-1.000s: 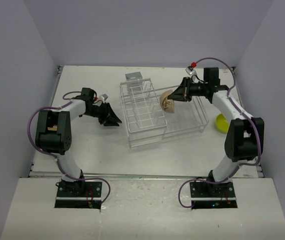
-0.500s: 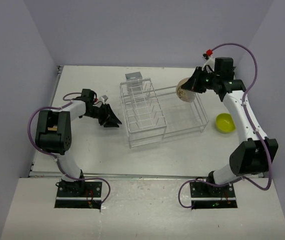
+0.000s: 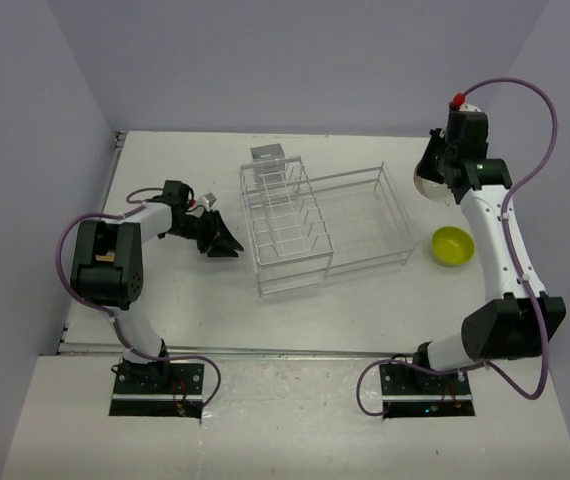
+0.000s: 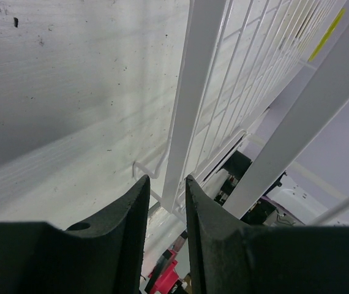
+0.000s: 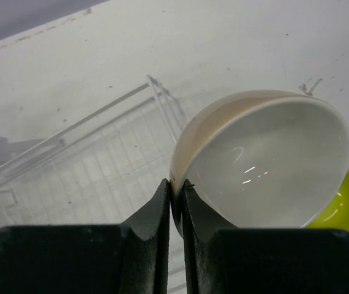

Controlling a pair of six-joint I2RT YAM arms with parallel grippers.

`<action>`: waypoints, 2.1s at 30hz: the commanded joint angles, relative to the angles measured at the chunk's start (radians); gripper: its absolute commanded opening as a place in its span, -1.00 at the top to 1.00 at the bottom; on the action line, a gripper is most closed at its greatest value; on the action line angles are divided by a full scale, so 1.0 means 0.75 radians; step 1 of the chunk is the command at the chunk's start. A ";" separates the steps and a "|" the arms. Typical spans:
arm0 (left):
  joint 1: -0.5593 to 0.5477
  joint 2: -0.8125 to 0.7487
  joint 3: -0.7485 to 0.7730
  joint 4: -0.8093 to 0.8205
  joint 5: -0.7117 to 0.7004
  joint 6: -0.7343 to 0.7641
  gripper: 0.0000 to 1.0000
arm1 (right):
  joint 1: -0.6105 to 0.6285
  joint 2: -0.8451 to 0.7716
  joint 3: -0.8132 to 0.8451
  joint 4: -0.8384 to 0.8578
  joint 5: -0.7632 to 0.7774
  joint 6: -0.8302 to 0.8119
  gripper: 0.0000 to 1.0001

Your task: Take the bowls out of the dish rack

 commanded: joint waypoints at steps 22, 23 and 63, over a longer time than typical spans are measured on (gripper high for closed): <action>-0.006 -0.116 -0.006 0.072 0.019 0.032 0.36 | -0.237 0.757 0.362 -0.034 0.210 -0.015 1.00; -0.004 -0.114 0.004 0.068 0.010 0.030 0.36 | -0.237 0.768 0.356 -0.034 0.210 -0.015 1.00; 0.094 -0.142 0.260 -0.092 -0.241 0.122 0.09 | -0.216 0.666 0.446 -0.135 -0.015 0.003 -0.17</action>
